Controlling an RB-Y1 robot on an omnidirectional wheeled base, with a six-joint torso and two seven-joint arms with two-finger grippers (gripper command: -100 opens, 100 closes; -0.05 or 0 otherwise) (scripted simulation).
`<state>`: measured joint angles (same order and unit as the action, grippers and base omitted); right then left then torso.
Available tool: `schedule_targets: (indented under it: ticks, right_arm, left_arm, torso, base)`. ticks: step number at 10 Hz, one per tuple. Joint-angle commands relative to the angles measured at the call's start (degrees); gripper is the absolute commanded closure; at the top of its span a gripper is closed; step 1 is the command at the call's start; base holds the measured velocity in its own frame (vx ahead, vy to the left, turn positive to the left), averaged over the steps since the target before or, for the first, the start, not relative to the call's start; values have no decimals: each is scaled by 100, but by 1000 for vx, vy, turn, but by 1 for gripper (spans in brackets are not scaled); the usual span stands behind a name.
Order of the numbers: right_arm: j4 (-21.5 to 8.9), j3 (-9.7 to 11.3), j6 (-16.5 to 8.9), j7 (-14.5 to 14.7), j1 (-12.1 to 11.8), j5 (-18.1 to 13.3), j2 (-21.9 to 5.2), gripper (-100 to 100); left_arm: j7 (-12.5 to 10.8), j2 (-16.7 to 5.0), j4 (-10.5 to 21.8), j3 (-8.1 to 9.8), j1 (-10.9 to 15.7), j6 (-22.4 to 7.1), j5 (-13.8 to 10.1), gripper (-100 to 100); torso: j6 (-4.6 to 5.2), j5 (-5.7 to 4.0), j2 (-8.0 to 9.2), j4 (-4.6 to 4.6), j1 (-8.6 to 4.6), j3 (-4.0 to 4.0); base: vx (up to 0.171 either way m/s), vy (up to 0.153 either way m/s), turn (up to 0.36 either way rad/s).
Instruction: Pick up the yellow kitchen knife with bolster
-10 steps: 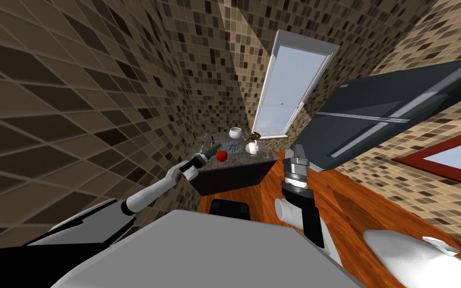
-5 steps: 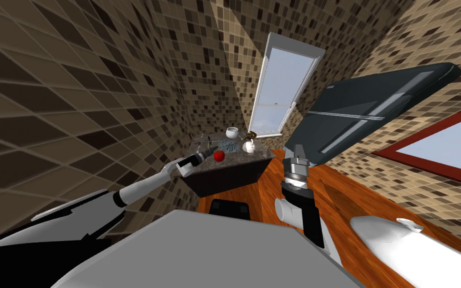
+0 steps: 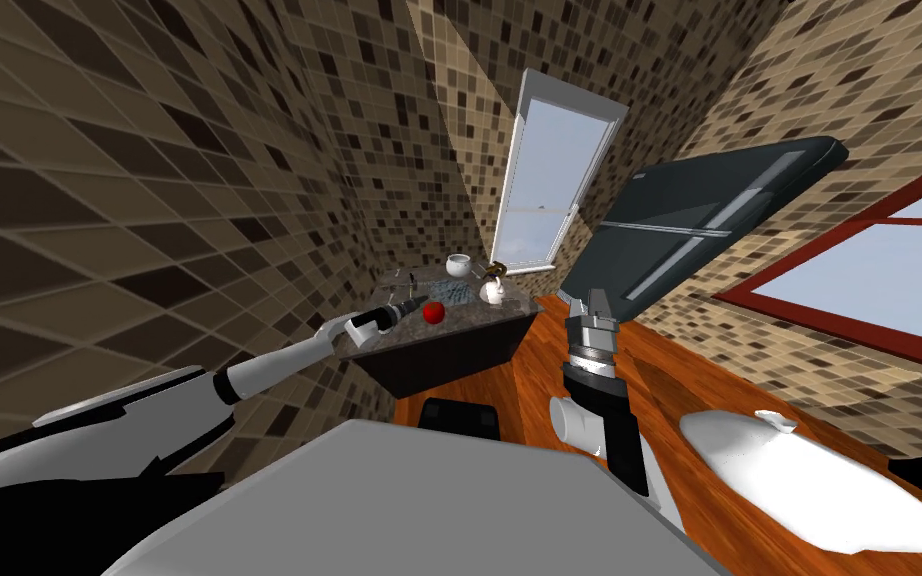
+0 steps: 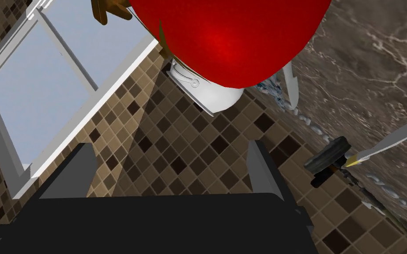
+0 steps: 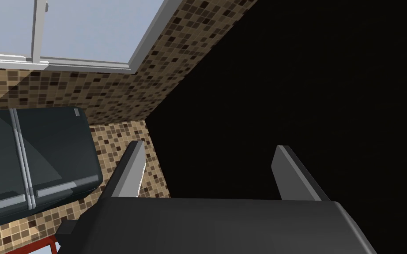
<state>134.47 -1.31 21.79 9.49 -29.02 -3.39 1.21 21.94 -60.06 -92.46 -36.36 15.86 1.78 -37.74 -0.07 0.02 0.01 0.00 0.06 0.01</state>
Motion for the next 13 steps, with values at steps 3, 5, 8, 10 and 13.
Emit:
schedule_targets:
  ticks: [3,5,8,10,13]
  right_arm:
    - [0,0,0,0,1,0,0,0]
    - [0,0,0,0,0,0,0,0]
    - [0,0,0,0,0,0,0,0]
    - [0,0,0,0,0,0,0,0]
    - [0,0,0,0,-1,0,0,0]
  left_arm:
    - [148,-310,438,-336,288,-181,-449,-100]
    - [309,-551,708,-553,457,-406,-809,-100]
    - [646,-981,1099,-971,749,-853,-1328,-100]
    - [646,-981,1224,-971,749,-853,-1534,-100]
    - [820,-1169,1471,-1171,872,-1073,-1896,-100]
  torso:
    - [6,-1,-2,0,-2,-1]
    - [3,0,-3,0,0,-1]
    - [0,-1,-5,-1,-1,-2]
    - [0,0,-6,-1,-3,-4]
    - [-1,0,-6,-1,-4,-4]
  base:
    - [-1,5,-91]
    - [6,10,-138]
    - [10,4,-157]
    - [8,3,-52]
    - [12,-1,-99]
